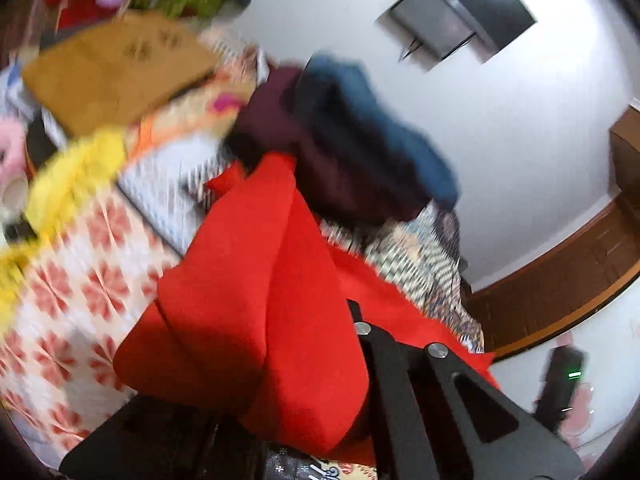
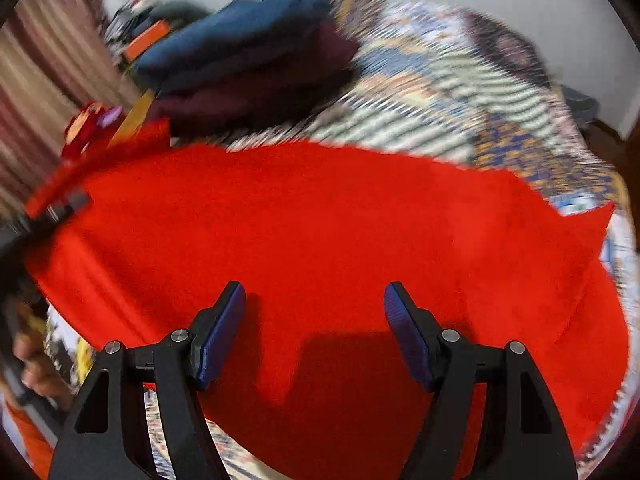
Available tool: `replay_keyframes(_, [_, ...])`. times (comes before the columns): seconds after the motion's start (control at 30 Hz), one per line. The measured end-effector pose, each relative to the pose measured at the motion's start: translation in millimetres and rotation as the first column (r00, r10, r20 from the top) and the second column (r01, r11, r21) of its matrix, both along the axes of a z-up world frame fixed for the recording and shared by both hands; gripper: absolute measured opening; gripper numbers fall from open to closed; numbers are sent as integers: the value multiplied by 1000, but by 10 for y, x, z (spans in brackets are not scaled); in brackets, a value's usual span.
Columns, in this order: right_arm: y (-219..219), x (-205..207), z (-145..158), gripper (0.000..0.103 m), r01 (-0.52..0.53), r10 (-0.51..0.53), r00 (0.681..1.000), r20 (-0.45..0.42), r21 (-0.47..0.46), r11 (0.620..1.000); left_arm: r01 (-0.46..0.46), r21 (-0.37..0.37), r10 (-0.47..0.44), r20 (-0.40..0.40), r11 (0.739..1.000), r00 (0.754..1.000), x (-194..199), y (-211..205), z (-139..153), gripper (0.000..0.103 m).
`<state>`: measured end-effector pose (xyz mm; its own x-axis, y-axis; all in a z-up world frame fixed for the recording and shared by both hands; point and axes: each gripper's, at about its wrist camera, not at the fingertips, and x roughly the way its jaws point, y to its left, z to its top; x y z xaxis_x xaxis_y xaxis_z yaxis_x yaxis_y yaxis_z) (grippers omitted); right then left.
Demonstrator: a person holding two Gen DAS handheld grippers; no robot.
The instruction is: Fold large clothes
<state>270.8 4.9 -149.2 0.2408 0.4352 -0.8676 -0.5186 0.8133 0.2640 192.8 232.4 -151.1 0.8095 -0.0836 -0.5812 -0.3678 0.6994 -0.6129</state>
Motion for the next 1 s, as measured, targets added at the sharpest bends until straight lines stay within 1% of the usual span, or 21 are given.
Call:
replay_keyframes(0.07, [154, -83, -99, 69, -38, 38, 999, -31, 18, 999, -9, 49, 8, 34, 999, 999, -71, -3, 198, 2])
replay_keyframes(0.17, [273, -189, -104, 69, -96, 97, 995, -26, 31, 995, -10, 97, 3, 69, 995, 998, -120, -40, 435, 1])
replay_keyframes(0.23, [249, -206, -62, 69, -115, 116, 993, -29, 44, 992, -2, 127, -9, 79, 992, 997, -129, -128, 537, 1])
replay_keyframes(0.3, [128, -182, -5, 69, -110, 114, 992, -46, 74, 991, 20, 149, -33, 86, 989, 996, -110, -225, 624, 1])
replay_keyframes(0.37, [-77, -122, 93, 69, -69, 76, 996, -53, 121, 990, 50, 172, -67, 93, 984, 993, -22, -386, 700, 1])
replay_keyframes(0.43, [-410, -54, 220, 69, 1, 3, 1000, -25, 160, 987, 88, 191, -108, 95, 978, 990, 121, -565, 781, 1])
replay_keyframes(0.47, [-522, -42, 271, 69, 27, -26, 1000, -9, 169, 985, 108, 198, -129, 95, 974, 987, 202, -656, 809, 1])
replay_keyframes(0.5, [-738, -18, 334, 69, 75, -80, 997, 20, 174, 982, 134, 207, -156, 95, 969, 983, 287, -780, 833, 1])
replay_keyframes(0.57, [-1048, 8, 393, 69, 148, -160, 985, 66, 152, 977, 199, 234, -225, 91, 952, 970, 474, -1116, 867, 1])
replay_keyframes(0.63, [-1420, 27, 397, 69, 237, -248, 963, 107, 109, 965, 276, 261, -304, 72, 925, 950, 618, -1501, 829, 1])
replay_keyframes(0.7, [-1710, 53, 363, 69, 302, -310, 945, 107, 88, 949, 362, 269, -383, 25, 892, 924, 759, -1868, 677, 2])
replay_keyframes(0.73, [-1821, 58, 348, 69, 326, -333, 937, 100, 85, 942, 419, 254, -430, -17, 871, 903, 847, -2082, 529, 2])
replay_keyframes(0.8, [-2047, 33, 316, 69, 369, -376, 923, 84, 84, 925, 524, 200, -513, -111, 828, 851, 987, -2408, 200, 2])
replay_keyframes(0.83, [-2151, 6, 300, 69, 388, -394, 916, 79, 81, 918, 571, 164, -551, -155, 804, 820, 1037, -2527, 31, 2])
replay_keyframes(0.87, [-2230, -22, 290, 69, 400, -406, 911, 77, 79, 913, 617, 126, -589, -203, 777, 782, 1077, -2636, -136, 2])
replay_keyframes(0.9, [-2289, -49, 288, 69, 408, -414, 907, 78, 78, 910, 649, 92, -615, -240, 756, 751, 1100, -2708, -264, 3])
replay_keyframes(0.93, [-2313, -32, 296, 69, 412, -418, 905, 79, 77, 908, 671, 67, -632, -277, 738, 723, 1102, -2764, -397, 6])
replay_keyframes(0.97, [-2342, -45, 310, 69, 415, -420, 904, 81, 77, 907, 675, 79, -629, -296, 734, 719, 1083, -2781, -447, 8])
replay_keyframes(1.0, [-2360, -56, 327, 69, 414, -420, 904, 83, 80, 907, 679, 98, -630, -297, 728, 718, 1057, -2797, -445, 9])
